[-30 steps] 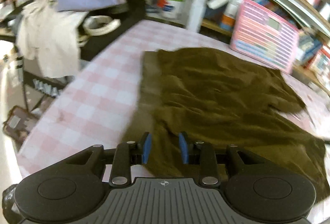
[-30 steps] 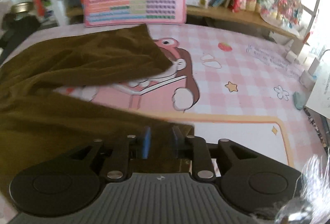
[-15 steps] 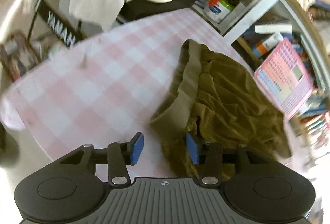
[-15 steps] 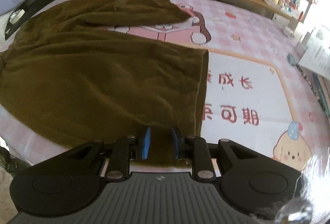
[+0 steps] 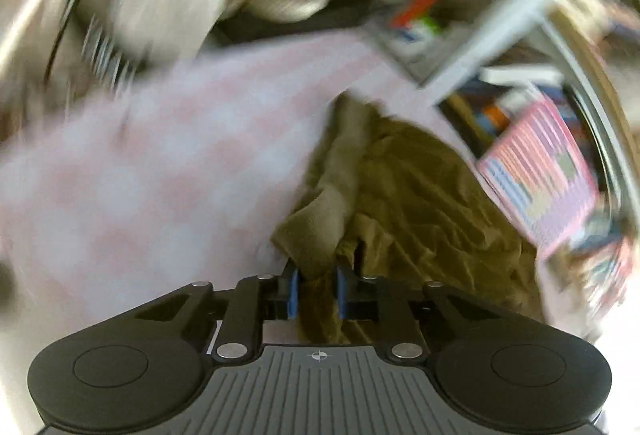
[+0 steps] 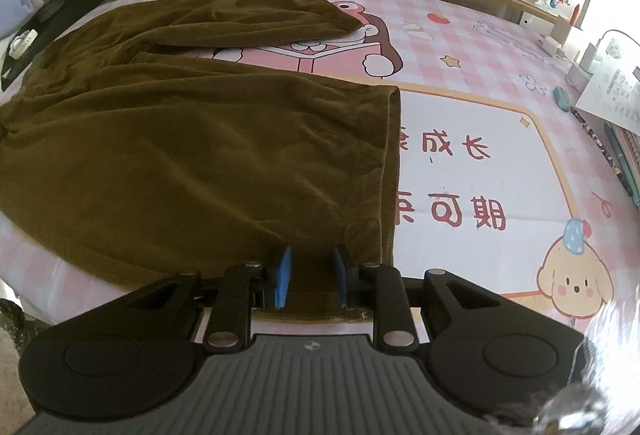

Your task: Fold clothes

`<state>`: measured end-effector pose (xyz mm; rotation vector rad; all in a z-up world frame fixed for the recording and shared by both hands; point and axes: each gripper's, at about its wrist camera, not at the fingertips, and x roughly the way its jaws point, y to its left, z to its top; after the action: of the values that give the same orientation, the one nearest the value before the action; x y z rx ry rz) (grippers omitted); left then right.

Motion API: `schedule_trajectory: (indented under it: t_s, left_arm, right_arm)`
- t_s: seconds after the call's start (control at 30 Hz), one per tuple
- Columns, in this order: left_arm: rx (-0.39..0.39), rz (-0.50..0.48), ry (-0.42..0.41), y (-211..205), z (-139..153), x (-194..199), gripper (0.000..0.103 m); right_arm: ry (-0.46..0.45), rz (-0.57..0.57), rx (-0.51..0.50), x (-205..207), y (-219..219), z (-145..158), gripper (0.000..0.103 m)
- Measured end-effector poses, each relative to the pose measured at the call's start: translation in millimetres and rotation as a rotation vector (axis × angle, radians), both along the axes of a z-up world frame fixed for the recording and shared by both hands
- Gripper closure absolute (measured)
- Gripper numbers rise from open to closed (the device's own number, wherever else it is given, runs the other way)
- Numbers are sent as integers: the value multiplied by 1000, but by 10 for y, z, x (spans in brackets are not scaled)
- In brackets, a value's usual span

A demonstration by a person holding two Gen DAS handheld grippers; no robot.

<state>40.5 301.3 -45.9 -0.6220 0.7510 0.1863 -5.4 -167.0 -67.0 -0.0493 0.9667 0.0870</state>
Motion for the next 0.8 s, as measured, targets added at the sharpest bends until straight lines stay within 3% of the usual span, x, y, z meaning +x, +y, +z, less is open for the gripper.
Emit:
schedule_trajectory:
  t_s: [0.07, 0.1, 0.23, 0.6, 0.8]
  left_arm:
    - [196, -57, -36, -174, 183, -48, 87]
    - [194, -46, -31, -143, 184, -70, 87]
    - [18, 47, 103, 225, -177, -86, 86]
    - [57, -31, 127, 101, -156, -90, 80]
    - [108, -74, 103, 100, 56, -205, 76]
  right_arm:
    - [-2, 4, 0, 15, 14, -1, 81]
    - [-3, 7, 0, 23, 21, -2, 81]
    - [-11, 23, 1, 72, 50, -7, 81]
    - [-18, 30, -9, 173, 5, -4, 80]
    - [-25, -16, 14, 19, -25, 53, 70]
